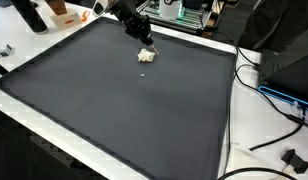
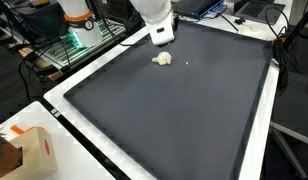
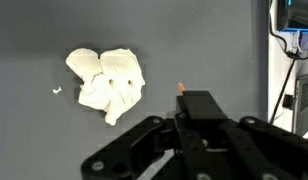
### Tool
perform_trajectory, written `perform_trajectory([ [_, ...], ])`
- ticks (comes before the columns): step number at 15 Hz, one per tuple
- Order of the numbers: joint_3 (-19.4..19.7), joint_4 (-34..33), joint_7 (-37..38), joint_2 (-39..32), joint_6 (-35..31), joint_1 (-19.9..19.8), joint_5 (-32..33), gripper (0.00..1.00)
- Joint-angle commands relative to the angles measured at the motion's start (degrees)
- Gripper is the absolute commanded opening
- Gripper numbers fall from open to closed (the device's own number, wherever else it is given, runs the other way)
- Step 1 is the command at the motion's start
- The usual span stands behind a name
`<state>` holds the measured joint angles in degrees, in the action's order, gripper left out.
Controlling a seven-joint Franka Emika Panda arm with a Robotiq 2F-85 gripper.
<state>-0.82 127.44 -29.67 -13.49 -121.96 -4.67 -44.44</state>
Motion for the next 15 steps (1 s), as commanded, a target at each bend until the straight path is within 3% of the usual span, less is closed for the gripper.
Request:
perform_trajectory([
  [1,0.44,1.45,4.96,2.09,-3.27,0.68,1.11,0.03],
  [8,0.11,3.01,12.71,6.74,-8.22,2.42,7.61,0.03],
  [15,-0.38,4.68,20.74,13.37,-8.64,4.45,20.63,0.03],
])
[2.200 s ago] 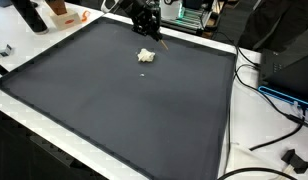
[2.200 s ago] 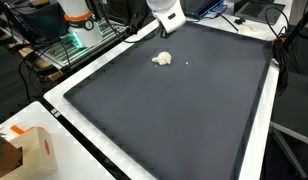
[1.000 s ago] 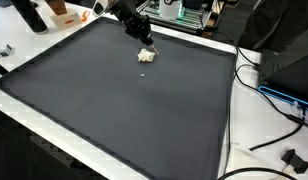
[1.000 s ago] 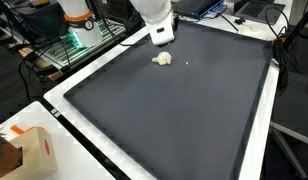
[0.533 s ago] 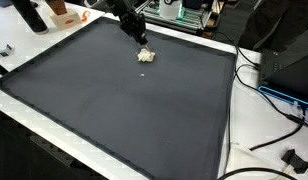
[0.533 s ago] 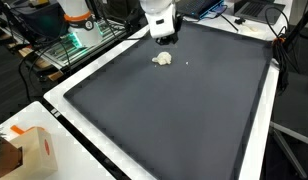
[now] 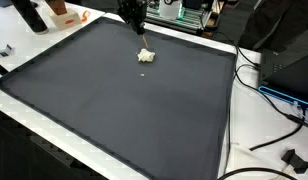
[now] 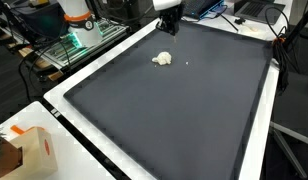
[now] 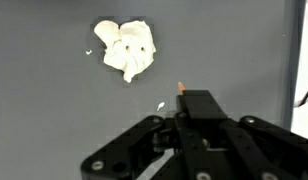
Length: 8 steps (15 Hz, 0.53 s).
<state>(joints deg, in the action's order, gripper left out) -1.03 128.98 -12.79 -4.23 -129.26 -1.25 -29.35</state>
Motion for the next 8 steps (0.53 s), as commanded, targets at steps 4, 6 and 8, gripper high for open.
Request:
perform_trajectory([
  [4,-0.75,4.33,7.60,7.28,-1.35,2.13,13.11,0.03],
  [6,-1.09,4.95,9.67,8.60,-1.16,2.62,16.97,0.03],
  [8,-1.47,5.37,11.26,9.62,-0.99,2.99,20.20,0.03],
])
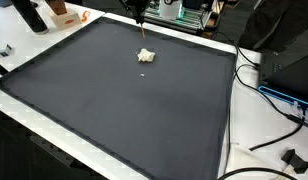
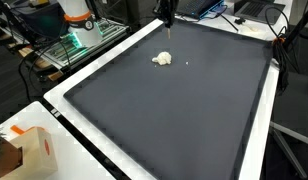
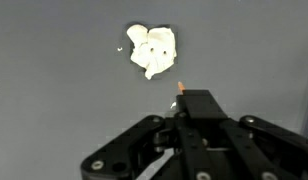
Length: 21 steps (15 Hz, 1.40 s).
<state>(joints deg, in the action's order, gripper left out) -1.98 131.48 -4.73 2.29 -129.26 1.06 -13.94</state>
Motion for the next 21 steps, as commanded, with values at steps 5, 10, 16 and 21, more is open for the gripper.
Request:
perform_trajectory([
  [5,-1.44,3.87,4.70,5.21,-0.39,1.51,9.51,0.03],
  [10,-1.19,1.90,3.50,3.73,0.14,1.79,8.61,0.13],
  [16,-1.18,1.82,3.50,3.54,0.14,1.77,8.61,0.03],
  [21,-1.00,2.58,2.89,1.51,-1.18,1.70,7.63,0.03],
])
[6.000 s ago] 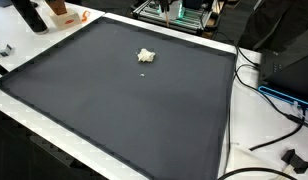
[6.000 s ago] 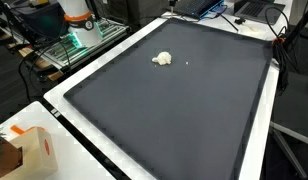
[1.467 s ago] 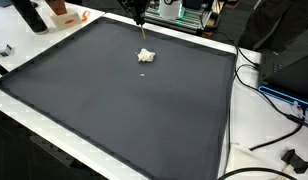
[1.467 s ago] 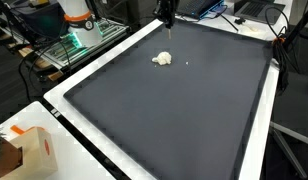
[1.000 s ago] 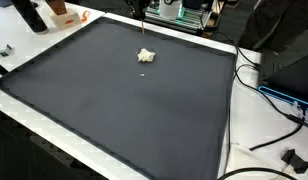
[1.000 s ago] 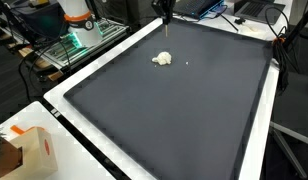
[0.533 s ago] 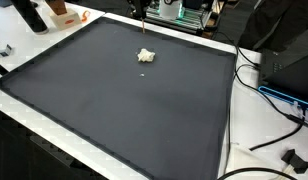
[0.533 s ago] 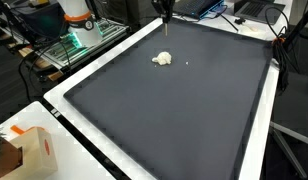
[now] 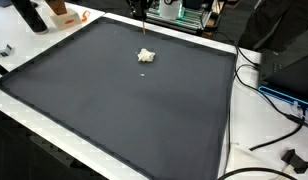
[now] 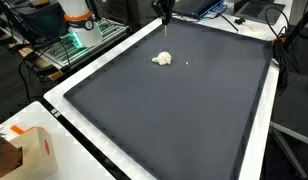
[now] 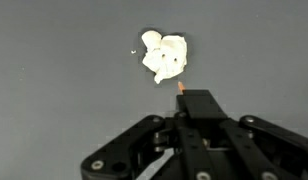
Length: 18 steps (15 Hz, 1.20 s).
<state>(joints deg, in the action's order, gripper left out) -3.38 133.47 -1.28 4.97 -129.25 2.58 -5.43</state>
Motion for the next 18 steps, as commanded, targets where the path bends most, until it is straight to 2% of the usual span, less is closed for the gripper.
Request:
perform_trajectory([
  [1,0.42,0.73,-0.70,-1.70,-1.40,0.16,-0.99,0.03],
  [18,-0.29,1.05,-5.78,-10.39,-4.64,-0.09,-5.46,0.03],
])
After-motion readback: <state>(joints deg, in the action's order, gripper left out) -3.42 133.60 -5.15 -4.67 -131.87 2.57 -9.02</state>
